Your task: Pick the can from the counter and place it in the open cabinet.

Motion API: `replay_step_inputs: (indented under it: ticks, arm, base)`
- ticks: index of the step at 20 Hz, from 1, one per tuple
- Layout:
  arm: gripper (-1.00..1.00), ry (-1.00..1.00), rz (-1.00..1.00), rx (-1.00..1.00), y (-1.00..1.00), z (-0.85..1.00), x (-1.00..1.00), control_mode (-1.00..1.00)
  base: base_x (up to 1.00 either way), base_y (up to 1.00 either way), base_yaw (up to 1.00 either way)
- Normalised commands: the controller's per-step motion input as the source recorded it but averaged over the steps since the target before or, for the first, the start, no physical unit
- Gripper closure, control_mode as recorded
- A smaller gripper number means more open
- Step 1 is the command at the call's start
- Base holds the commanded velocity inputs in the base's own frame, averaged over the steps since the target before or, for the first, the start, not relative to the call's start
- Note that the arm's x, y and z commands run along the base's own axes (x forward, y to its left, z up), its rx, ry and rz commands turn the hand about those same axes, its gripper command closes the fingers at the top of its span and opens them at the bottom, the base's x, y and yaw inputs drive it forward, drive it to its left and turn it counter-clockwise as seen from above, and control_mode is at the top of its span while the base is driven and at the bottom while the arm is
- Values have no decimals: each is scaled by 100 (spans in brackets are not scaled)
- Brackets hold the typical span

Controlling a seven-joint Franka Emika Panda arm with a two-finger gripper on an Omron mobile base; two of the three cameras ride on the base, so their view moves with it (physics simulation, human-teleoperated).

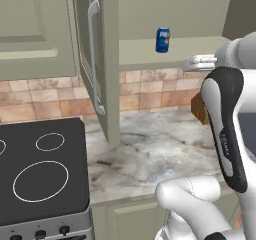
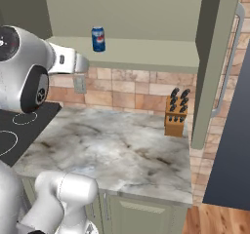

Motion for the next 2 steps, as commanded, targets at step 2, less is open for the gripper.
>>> replay_step_inputs:
  ticks: [2]
  arm:
    - [-100, 0, 0, 0, 0, 0, -66, -100]
  base:
    - [0, 0, 0]
